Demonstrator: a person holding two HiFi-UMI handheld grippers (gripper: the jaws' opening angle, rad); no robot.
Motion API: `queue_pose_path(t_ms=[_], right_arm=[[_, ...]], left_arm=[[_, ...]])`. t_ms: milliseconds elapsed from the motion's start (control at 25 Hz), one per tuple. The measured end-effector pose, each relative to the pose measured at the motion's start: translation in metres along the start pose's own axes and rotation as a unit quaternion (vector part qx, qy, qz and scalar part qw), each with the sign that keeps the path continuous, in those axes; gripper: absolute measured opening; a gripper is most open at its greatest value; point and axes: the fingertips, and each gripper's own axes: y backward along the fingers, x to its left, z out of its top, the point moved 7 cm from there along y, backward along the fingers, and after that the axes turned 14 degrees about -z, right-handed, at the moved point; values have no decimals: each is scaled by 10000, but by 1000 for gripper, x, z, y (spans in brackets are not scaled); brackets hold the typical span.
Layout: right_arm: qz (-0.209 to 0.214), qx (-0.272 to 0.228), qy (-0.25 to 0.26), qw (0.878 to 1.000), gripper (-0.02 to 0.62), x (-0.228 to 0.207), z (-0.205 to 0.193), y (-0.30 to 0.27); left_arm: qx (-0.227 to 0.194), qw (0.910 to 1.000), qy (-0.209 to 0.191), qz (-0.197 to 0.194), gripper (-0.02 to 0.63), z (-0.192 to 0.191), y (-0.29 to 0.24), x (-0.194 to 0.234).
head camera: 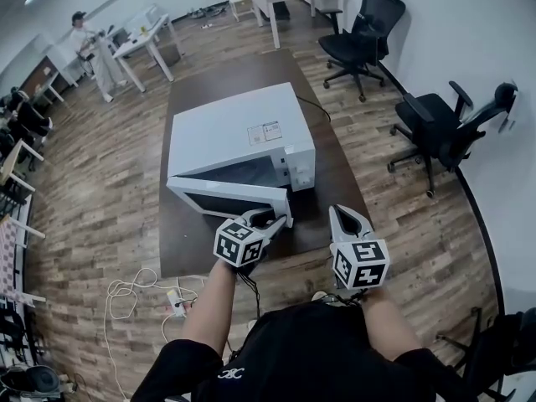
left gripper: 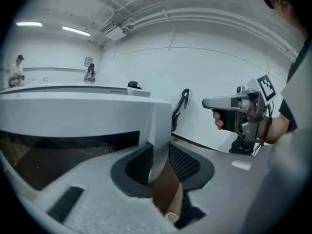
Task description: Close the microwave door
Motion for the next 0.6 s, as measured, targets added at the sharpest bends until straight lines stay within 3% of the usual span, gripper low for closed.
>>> queue_pose_path(t_ms=[600], right_arm=[[184,24,125,9998,6,-40,9,-25]], left_arm=[[-308,9949,187,939,98,33,-38,44]])
